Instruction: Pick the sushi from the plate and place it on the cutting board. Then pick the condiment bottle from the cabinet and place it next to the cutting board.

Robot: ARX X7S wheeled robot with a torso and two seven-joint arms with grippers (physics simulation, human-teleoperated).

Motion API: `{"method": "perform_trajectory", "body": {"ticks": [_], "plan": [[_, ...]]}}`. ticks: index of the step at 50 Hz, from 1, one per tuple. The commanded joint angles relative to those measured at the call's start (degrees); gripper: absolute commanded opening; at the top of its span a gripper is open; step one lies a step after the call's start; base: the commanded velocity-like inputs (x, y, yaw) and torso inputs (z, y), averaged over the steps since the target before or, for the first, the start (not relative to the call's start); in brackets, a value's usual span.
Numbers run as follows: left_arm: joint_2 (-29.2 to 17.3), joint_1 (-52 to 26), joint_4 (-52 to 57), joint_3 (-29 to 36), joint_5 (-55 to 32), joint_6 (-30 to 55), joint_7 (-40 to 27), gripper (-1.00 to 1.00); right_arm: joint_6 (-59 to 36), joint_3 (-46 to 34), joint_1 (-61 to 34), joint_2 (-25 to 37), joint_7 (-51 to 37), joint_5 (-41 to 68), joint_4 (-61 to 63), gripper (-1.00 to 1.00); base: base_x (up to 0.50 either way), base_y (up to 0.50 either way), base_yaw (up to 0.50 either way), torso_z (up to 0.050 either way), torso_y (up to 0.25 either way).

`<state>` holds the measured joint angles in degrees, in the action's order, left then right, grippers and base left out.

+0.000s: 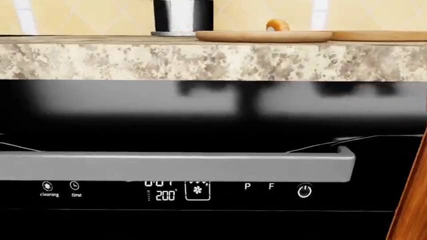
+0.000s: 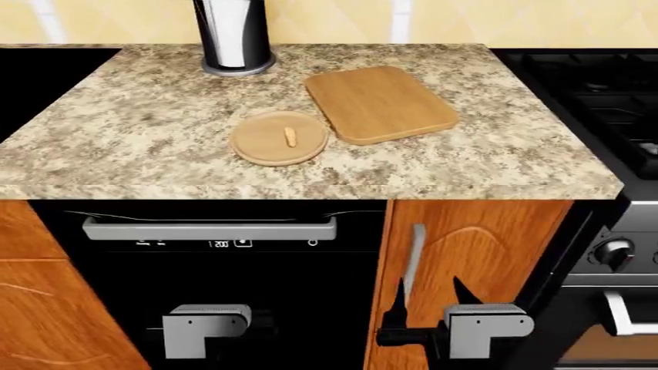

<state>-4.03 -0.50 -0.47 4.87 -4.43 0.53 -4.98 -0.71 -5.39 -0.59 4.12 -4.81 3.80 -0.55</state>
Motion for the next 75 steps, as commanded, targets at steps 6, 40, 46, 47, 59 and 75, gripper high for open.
{"method": "perform_trajectory", "body": {"ticks": [6, 40, 46, 47, 59, 75], "plan": [[-1.10, -0.19, 0.01, 1.14, -1.60, 0.14, -1.18, 1.00, -0.46, -1.60, -0.17, 1.20, -1.49, 0.71, 0.01, 1.00, 0.00, 0.50, 0.00, 0.000, 0.000], [-16.92, -20.15, 24.20, 6.59, -9.30, 34.79, 13.88, 1.00, -49.44, 3.76, -16.62, 12.92, -4.15, 23.95, 35.09, 1.00, 0.00, 0.09, 0.00, 0.000, 0.000], [-19.94, -34.21, 27.78, 2.96, -15.88, 49.35, 17.45, 1.00, -69.39, 7.16, -34.03, 16.30, -4.78, 33.23, 39.34, 1.00, 0.00, 0.00, 0.00, 0.000, 0.000], [-20.29, -36.77, 27.58, 2.44, -16.69, 51.02, 17.98, 1.00, -72.61, 8.15, -37.25, 16.39, -4.87, 34.90, 39.26, 1.00, 0.00, 0.00, 0.00, 0.000, 0.000], [-25.34, -60.91, 16.39, 6.45, -18.21, 59.28, 26.34, 1.00, -89.11, 10.35, -68.10, 20.12, -14.64, 56.98, 21.72, 1.00, 0.00, 0.00, 0.00, 0.000, 0.000], [-27.85, -75.83, 3.23, 11.75, -15.91, 61.02, 31.52, 1.00, -86.19, 0.52, -84.24, 25.22, -17.72, 63.51, 6.27, 1.00, 0.01, 0.00, 0.00, 0.000, 0.000]]}}
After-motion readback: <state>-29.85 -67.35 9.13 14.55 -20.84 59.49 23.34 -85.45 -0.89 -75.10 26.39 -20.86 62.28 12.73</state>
